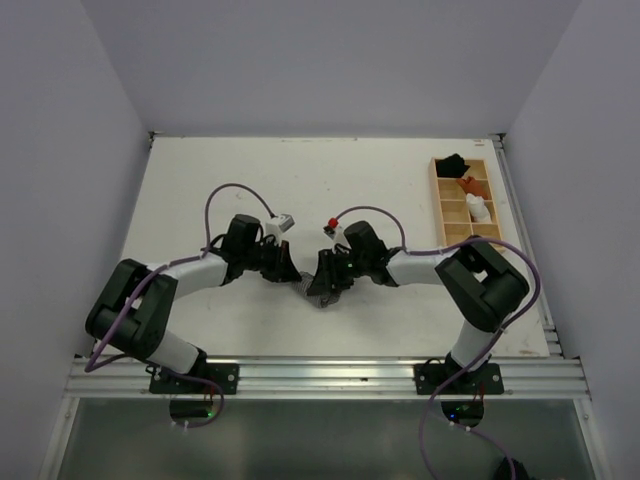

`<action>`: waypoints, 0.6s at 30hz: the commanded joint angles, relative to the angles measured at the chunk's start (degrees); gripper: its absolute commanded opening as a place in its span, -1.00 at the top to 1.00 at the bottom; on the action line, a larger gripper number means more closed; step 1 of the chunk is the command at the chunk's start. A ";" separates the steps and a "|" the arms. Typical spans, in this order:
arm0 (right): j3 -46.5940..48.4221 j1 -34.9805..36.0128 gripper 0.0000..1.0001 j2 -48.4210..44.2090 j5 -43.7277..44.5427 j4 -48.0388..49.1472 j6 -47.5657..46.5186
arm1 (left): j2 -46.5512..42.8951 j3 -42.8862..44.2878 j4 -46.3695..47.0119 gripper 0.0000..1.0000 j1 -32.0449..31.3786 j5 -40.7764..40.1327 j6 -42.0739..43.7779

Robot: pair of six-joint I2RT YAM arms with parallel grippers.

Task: Roll the underwear

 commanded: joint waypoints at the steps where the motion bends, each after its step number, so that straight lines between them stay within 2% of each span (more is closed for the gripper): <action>1: -2.93 -0.52 0.19 2.56 1.28 -1.08 -0.98 | 0.18 3.80 -1.96 0.78 0.15 -3.32 0.68; 4: -6.97 -0.61 0.37 3.35 -0.13 5.86 1.40 | -1.65 5.38 -3.46 0.62 0.15 -5.78 -0.21; 5: -8.72 -0.61 0.38 3.88 -0.66 7.55 2.36 | -2.19 6.34 -3.98 0.47 0.24 -8.14 -0.64; 8: -11.01 -0.61 0.42 5.72 -1.71 14.49 3.95 | -5.44 7.75 -8.19 0.53 0.32 -12.89 -2.93; 11: -13.04 -0.96 0.43 7.83 -3.12 20.73 6.76 | -8.16 8.90 -10.22 0.47 0.41 -11.43 -5.22; 13: -13.74 -1.22 0.43 9.68 -4.09 23.81 8.34 | -9.48 7.59 -8.75 0.56 0.33 -8.01 -8.62; 14: -13.92 -1.31 0.43 10.03 -4.44 24.34 8.52 | -10.01 4.19 -2.47 0.67 0.15 -2.94 -10.56; 17: -13.92 -1.93 0.43 10.13 -4.79 24.61 8.52 | -12.56 -0.84 4.76 1.00 -0.55 -3.58 -16.54; 18: -14.10 -2.54 0.43 10.21 -4.97 25.05 8.87 | -13.69 -4.60 6.71 1.00 -0.55 -4.20 -17.95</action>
